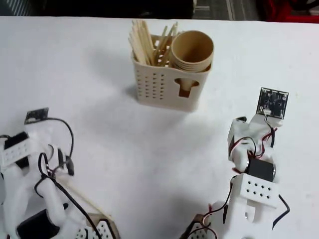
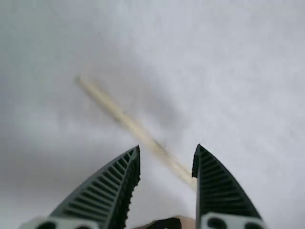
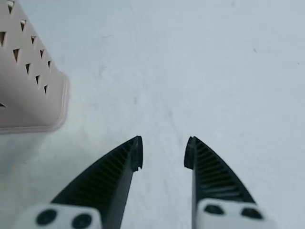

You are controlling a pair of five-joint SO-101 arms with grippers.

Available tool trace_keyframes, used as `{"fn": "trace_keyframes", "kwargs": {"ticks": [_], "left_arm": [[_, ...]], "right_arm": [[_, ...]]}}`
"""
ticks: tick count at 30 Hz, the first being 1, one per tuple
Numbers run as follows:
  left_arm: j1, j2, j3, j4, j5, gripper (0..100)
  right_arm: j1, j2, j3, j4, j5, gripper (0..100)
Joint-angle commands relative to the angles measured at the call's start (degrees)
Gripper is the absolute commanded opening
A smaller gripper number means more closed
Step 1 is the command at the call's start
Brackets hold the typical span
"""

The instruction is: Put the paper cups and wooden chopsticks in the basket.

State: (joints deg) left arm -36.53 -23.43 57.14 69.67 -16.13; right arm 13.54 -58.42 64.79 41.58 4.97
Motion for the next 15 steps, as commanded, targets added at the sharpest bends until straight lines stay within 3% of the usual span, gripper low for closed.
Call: {"fn": "trace_keyframes", "kwargs": {"ticks": [1, 15], "left_arm": [[-0.6, -2.0, 2.7, -4.6, -0.6, 19], [-0.5, 2.9, 2.8, -6.9, -0.7, 19]], "right_arm": [[-0.4, -0.7, -0.4, -0.9, -0.1, 15.9], [-0.4, -0.7, -0.4, -0.9, -0.1, 16.0]]}}
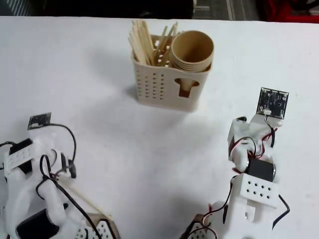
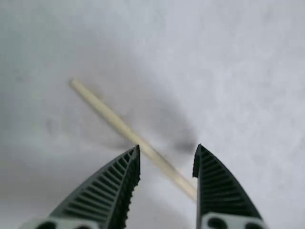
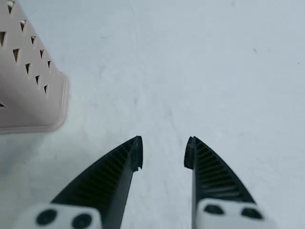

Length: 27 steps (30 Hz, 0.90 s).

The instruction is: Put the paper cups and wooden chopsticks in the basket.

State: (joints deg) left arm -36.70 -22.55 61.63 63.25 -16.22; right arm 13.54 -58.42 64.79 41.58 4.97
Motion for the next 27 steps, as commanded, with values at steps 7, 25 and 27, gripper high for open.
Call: {"fn": "trace_keyframes", "kwargs": {"ticks": [7, 25, 27], "left_arm": [[-0.5, 18.8, -12.8, 1.6, -0.1, 19], [7.3, 23.1, -25.1, 3.0, 8.0, 2], [8.5, 23.1, -27.8, 3.0, 10.5, 2]], "right_arm": [[-0.4, -0.7, -0.4, -0.9, -0.1, 16.0], [-0.4, -0.9, -0.4, -0.9, -0.1, 16.1], [-0.4, -0.9, -0.4, -0.9, -0.1, 16.1]]}}
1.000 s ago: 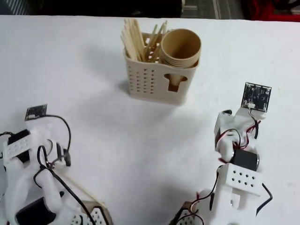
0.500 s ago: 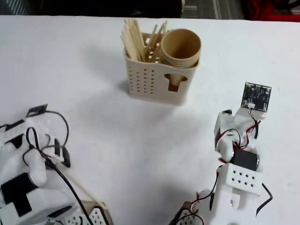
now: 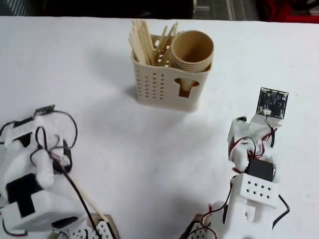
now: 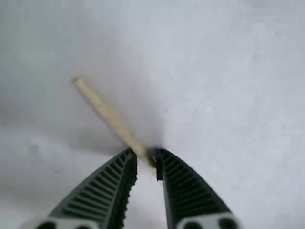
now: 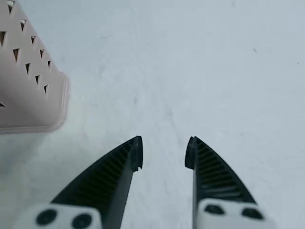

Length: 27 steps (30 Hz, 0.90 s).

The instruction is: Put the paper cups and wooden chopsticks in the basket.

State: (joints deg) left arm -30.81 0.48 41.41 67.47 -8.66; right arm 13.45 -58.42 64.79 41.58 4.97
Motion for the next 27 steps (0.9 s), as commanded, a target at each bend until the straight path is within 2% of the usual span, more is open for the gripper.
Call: {"fn": "trace_keyframes", "kwargs": {"ticks": [1, 7, 12, 19, 27], "left_arm": [[3.2, 0.0, -9.2, -1.2, 4.0, 2], [7.8, 0.1, -20.0, -1.2, 13.3, 2], [12.2, 0.1, -28.8, -1.2, 18.2, 2], [18.1, 0.0, -43.2, 2.6, 19.1, 2], [26.3, 0.3, -73.1, 10.6, 19.1, 2]], "right_arm": [[-0.3, -0.9, -0.4, -0.9, -0.1, 16.1], [-0.3, -1.0, -0.4, -0.9, -0.1, 16.1], [-0.3, -1.1, -0.4, -0.9, -0.1, 16.1], [-0.3, -1.1, -0.4, -0.9, -0.1, 16.1], [-0.3, -1.1, -0.4, -0.9, -0.1, 16.1]]}}
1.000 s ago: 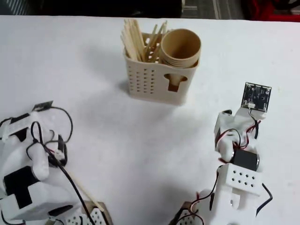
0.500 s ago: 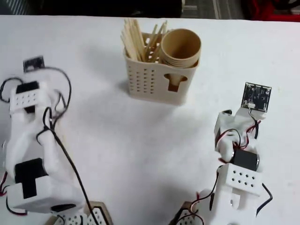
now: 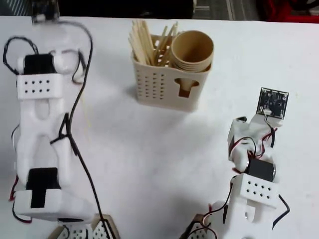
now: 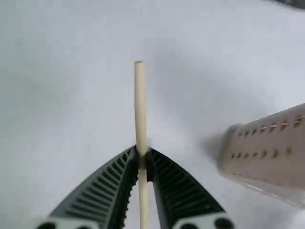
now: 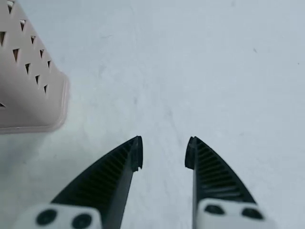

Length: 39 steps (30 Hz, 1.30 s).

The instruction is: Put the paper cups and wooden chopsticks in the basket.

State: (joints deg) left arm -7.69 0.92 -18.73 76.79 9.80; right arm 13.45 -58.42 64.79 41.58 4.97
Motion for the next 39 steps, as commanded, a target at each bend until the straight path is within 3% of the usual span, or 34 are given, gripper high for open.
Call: {"fn": "trace_keyframes", "kwargs": {"ticks": [1, 10, 17, 24, 27, 33, 36, 39], "left_arm": [[4.2, -0.1, -16.1, 1.3, 0.6, 2], [13.8, 0.0, -38.1, -3.7, 0.4, 2], [18.7, 2.4, -36.0, -15.6, 0.3, 2], [19.2, 11.0, -30.9, -24.9, 0.3, 2], [19.2, 13.8, -30.8, -24.2, 0.3, 3], [19.6, 13.5, -31.8, -14.0, 0.4, 24], [19.2, 11.4, -33.7, -9.2, 0.0, 22], [19.5, 8.0, -36.6, -2.7, -5.2, 19]], "right_arm": [[-0.3, -1.1, -0.4, -0.9, -0.1, 16.1], [-0.3, -1.1, -0.4, -0.9, -0.1, 16.1], [-0.3, -1.1, -0.4, -0.9, -0.1, 16.2], [-0.3, -1.1, -0.4, -0.9, -0.1, 16.2], [-0.3, -1.1, -0.4, -0.9, -0.1, 16.2], [-0.3, -1.1, -0.4, -0.9, -0.1, 16.2], [-0.3, -1.1, -0.4, -1.0, 0.0, 16.2], [-0.3, -1.1, -0.4, -1.0, 0.0, 16.2]]}}
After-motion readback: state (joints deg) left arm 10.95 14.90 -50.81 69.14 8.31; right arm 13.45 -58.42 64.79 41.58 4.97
